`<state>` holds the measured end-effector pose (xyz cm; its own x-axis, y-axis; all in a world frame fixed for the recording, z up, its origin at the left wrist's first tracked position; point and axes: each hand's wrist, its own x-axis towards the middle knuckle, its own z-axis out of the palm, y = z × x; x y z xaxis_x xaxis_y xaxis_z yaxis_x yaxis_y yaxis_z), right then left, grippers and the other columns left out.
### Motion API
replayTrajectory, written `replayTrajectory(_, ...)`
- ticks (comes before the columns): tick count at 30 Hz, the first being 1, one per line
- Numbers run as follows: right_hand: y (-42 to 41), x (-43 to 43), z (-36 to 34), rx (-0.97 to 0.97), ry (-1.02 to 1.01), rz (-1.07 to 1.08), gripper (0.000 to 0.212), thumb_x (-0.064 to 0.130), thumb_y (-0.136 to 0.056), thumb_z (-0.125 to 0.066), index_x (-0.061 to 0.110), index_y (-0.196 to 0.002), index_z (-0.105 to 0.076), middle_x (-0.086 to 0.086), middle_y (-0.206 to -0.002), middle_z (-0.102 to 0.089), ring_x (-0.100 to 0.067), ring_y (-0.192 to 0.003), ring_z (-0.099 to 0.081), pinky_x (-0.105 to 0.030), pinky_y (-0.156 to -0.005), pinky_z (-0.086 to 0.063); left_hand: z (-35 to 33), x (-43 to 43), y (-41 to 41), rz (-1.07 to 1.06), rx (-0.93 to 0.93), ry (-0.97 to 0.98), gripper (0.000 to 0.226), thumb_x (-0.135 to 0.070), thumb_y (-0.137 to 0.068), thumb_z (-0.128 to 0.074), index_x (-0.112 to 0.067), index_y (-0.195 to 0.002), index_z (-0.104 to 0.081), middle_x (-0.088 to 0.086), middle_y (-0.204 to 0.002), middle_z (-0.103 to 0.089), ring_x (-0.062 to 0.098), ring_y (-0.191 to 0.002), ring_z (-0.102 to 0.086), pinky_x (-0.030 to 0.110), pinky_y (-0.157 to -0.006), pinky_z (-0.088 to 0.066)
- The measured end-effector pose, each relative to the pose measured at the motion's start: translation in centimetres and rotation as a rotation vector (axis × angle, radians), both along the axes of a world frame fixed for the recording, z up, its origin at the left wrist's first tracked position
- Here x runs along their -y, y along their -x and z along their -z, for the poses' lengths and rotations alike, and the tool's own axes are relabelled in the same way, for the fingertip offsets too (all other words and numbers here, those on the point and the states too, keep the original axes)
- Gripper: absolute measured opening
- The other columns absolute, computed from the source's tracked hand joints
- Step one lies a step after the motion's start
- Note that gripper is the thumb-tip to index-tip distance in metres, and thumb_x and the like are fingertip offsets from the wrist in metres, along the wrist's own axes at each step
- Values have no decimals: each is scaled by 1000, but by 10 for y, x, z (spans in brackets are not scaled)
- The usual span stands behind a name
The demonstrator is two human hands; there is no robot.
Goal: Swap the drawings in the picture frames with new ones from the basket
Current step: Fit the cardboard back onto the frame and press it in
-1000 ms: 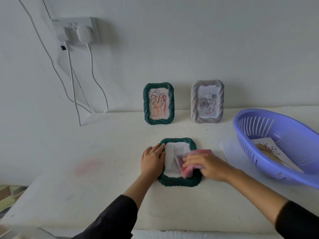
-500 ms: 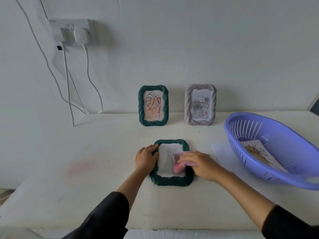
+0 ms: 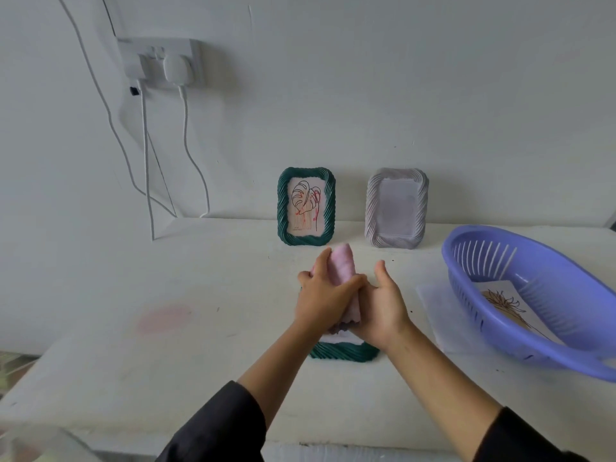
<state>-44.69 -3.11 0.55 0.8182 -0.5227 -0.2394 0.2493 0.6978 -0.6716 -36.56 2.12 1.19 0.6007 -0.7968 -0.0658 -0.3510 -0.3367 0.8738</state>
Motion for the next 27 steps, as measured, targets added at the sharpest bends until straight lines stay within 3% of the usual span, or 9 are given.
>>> replayTrajectory(2,-2,3,11,-85,72,26,78,64,-90,-11,9,-122,-56,-14,-126,-60,-26,-116,-53,-36,-94,-39,-1,-8,-15,10,154,-59,67,-51,-81,-56,-39,-140,-27,11,-128,-41,33,-113,-54,40,-99,-45)
replayTrajectory(4,0,6,19,-361,413,157,60,51,-97,-20,11,-122,-57,-8,-127,-59,-17,-116,-52,-27,-96,-37,-1,-20,-36,-55,352,-133,64,-52,-82,-53,-38,-140,-28,11,-131,-40,35,-111,-54,41,-96,-47)
replayTrajectory(6,9,14,29,-664,783,296,43,35,-99,-34,11,-128,-54,-5,-134,-55,-18,-123,-49,-26,-101,-34,2,-37,-64,-166,503,-233,65,-51,-82,-53,-37,-140,-27,11,-134,-36,37,-114,-49,43,-93,-46)
replayTrajectory(9,29,24,49,-936,972,324,39,25,-97,-41,10,-132,-50,-5,-139,-51,-22,-129,-46,-30,-105,-33,21,-66,-112,-283,594,-431,66,-49,-83,-53,-33,-142,-27,12,-139,-30,38,-120,-40,47,-97,-40)
replayTrajectory(12,33,22,61,-1030,1138,263,40,22,-97,-41,11,-136,-45,-3,-143,-46,-19,-132,-42,-28,-106,-31,51,-83,-139,-237,605,-613,67,-58,-85,-41,-37,-145,-19,9,-148,-21,34,-131,-28,46,-106,-27)
replayTrajectory(17,30,21,65,-1083,1286,256,44,24,-97,-40,9,-139,-40,-2,-147,-40,-16,-136,-36,-26,-108,-28,62,-88,-147,-192,601,-611,68,-67,-86,-32,-41,-146,-13,6,-152,-14,31,-136,-21,45,-109,-19)
replayTrajectory(20,32,22,65,-1125,1311,219,47,30,-96,-42,6,-137,-42,-3,-151,-34,-17,-139,-30,-29,-111,-26,58,-85,-144,-272,521,-574,74,-71,-85,-26,-36,-148,-9,5,-159,8,30,-146,1,50,-116,-1)
replayTrajectory(23,32,21,64,-1215,1389,181,44,41,-91,-47,6,-116,-58,-4,-141,-43,-21,-128,-40,-33,-100,-39,48,-72,-117,-402,584,-402,76,-60,-92,-26,-17,-151,-6,7,-157,20,28,-146,16,50,-117,11)
replayTrajectory(27,25,20,62,-1297,1444,195,41,46,-86,-53,6,-80,-56,-3,-113,-55,-22,-99,-50,-33,-77,-46,41,-47,-54,-143,581,-417,68,-54,-96,-17,-13,-150,-13,11,-158,15,32,-146,13,48,-117,9)
